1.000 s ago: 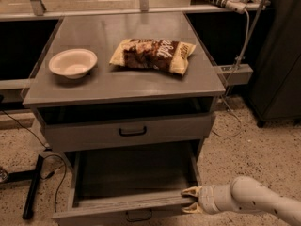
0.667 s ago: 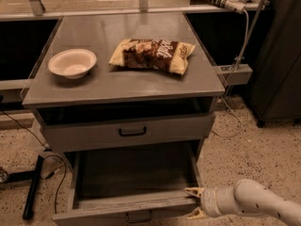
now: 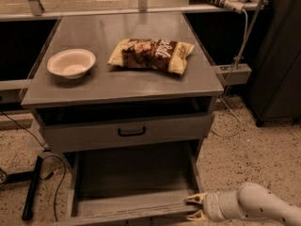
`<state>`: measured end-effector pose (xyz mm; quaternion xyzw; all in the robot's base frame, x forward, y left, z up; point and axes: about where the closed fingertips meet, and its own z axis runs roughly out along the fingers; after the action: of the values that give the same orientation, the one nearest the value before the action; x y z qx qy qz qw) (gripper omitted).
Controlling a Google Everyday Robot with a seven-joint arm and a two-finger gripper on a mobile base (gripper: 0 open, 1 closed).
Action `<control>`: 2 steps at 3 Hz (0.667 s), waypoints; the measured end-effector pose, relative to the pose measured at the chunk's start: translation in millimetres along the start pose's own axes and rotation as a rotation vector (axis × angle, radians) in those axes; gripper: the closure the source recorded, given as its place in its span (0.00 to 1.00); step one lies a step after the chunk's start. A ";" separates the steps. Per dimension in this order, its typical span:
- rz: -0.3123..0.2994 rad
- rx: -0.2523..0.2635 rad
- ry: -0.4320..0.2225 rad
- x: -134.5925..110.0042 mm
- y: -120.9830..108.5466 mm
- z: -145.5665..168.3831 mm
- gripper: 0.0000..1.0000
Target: Open middle drawer
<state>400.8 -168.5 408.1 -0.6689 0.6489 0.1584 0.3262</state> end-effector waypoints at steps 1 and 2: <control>0.000 0.000 0.000 0.0 0.0 0.0 0.35; 0.000 0.000 0.000 0.0 0.0 0.0 0.12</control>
Offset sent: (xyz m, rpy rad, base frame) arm 0.0000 0.0000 0.0000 0.0000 0.0000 0.0000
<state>400.8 -168.5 408.1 -0.6690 0.6489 0.1584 0.3262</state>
